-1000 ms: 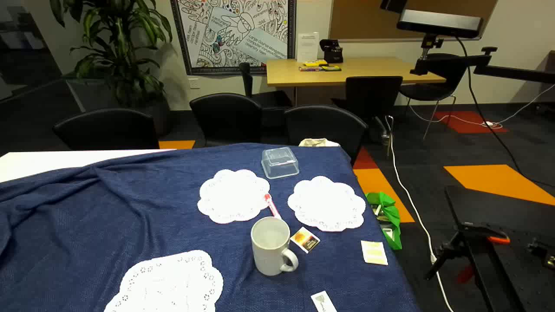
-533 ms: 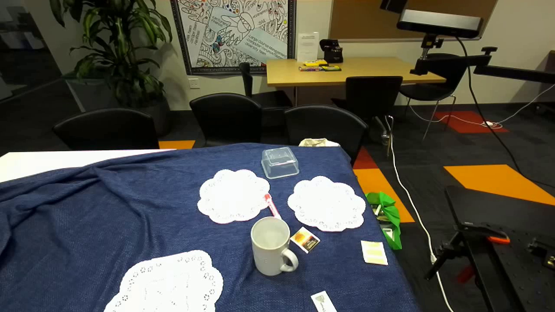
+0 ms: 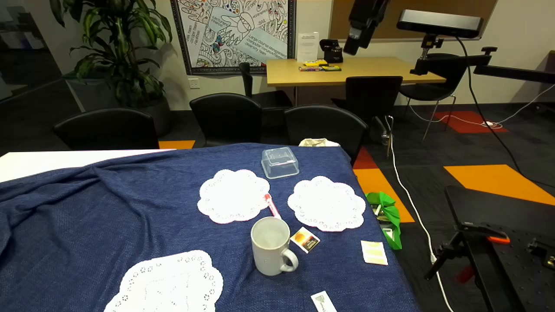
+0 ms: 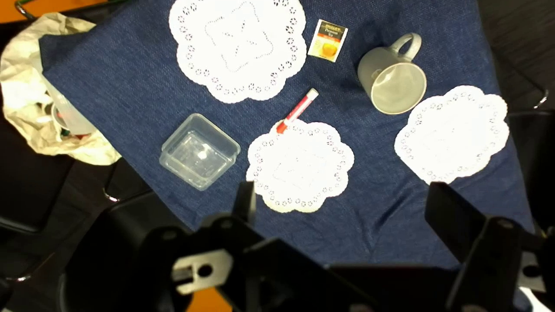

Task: Pick up the marker and put it in the cup

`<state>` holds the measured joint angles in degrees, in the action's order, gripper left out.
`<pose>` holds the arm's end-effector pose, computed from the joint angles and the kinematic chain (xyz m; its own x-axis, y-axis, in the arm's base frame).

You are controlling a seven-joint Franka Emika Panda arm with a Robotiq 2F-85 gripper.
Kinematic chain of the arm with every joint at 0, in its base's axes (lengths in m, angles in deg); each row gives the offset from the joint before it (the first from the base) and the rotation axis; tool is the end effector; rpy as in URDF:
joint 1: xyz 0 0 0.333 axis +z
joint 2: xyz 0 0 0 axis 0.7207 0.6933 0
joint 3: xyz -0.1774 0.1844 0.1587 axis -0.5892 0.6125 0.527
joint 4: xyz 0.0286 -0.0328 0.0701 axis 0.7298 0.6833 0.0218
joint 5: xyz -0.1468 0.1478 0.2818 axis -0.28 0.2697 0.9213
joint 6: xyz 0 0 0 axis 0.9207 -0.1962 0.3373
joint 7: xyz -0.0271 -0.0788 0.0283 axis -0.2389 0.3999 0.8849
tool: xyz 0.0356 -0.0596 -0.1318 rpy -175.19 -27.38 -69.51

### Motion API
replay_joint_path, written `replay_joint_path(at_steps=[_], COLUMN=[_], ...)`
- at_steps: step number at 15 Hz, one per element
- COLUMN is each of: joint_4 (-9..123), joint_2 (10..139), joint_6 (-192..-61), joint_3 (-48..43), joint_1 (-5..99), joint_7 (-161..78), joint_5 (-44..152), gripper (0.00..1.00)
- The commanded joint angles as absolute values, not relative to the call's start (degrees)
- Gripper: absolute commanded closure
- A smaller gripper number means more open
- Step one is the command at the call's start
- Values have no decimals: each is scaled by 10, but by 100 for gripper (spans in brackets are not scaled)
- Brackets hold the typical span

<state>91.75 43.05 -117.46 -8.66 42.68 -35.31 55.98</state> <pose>0.4548 -0.1144 0.4683 0.9536 -0.1909 0.2327 -0.1910 -0.9813 -0.0225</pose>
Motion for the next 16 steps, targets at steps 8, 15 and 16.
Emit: replay_joint_path(at_steps=[8, 15, 16], joint_4=[909, 877, 904], joint_2=[623, 761, 729], joint_6=[-1288, -1398, -1394], joint_3=[-74, -72, -79], joint_1=[398, 412, 411], joint_7=[-518, -567, -555], joint_5=[580, 599, 588], gripper=[0, 0, 0])
